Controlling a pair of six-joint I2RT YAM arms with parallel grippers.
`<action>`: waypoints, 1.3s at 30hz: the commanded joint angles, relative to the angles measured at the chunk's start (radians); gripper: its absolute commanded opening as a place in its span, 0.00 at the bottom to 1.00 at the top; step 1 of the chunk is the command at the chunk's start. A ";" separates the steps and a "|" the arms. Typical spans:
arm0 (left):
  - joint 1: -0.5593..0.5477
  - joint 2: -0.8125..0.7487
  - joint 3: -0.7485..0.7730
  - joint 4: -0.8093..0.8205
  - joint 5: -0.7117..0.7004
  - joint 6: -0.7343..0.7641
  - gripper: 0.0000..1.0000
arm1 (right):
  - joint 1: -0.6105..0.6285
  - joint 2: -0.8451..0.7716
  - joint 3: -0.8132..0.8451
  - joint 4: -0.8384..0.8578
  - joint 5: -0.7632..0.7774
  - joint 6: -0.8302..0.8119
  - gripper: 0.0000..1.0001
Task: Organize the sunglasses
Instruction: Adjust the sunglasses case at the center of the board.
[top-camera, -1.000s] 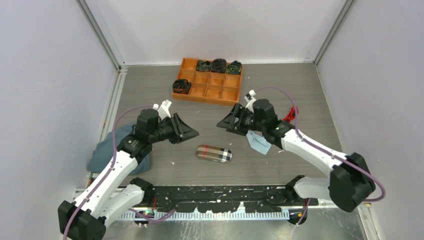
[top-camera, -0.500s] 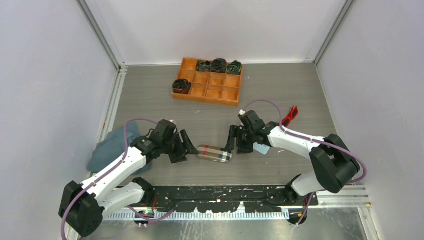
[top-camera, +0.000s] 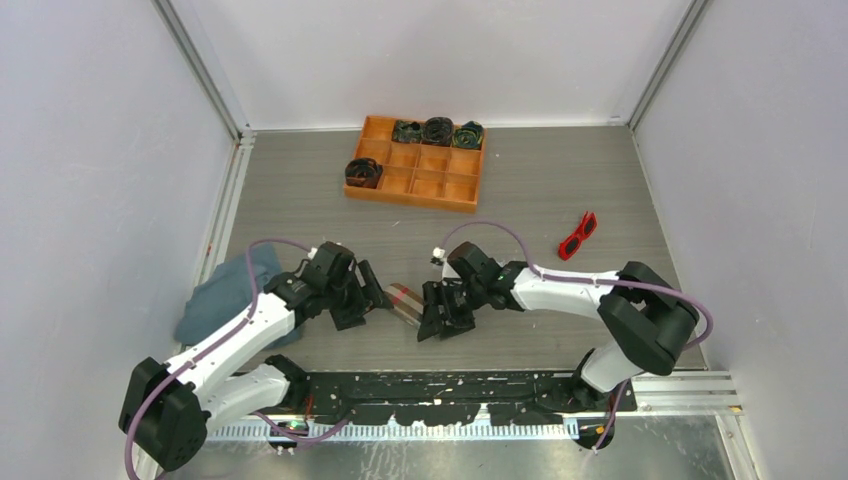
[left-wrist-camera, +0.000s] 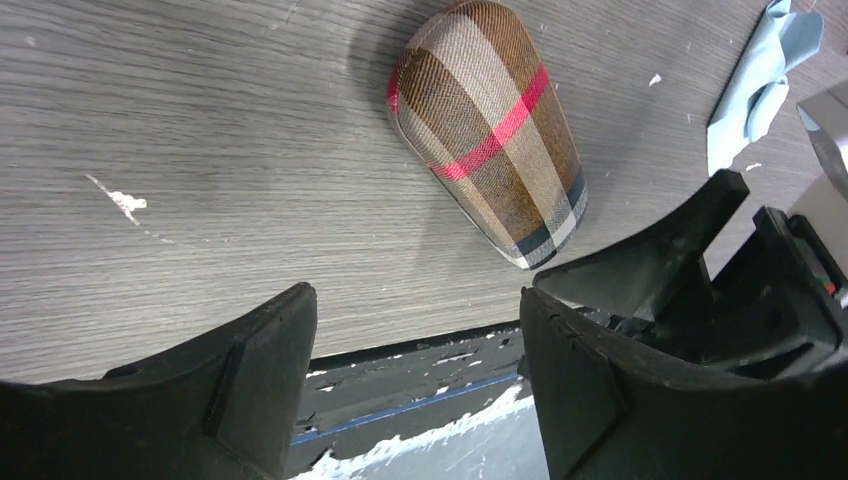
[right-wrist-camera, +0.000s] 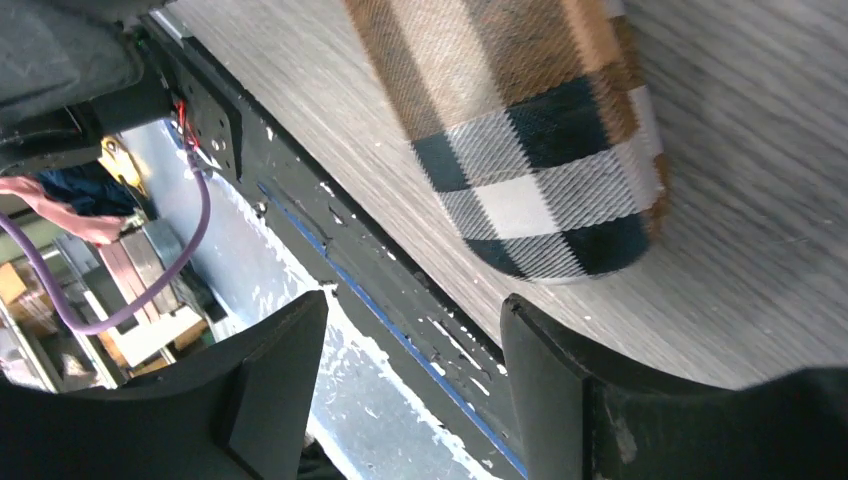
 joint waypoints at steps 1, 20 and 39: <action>-0.002 0.002 0.053 -0.033 -0.061 -0.010 0.76 | 0.004 -0.057 0.074 -0.106 0.036 -0.109 0.70; -0.004 0.071 0.124 -0.122 -0.138 -0.030 0.90 | -0.025 0.086 0.055 0.219 0.078 0.023 0.78; -0.116 0.290 0.274 -0.133 -0.231 0.245 0.92 | -0.193 -0.243 -0.087 -0.010 0.229 0.020 0.80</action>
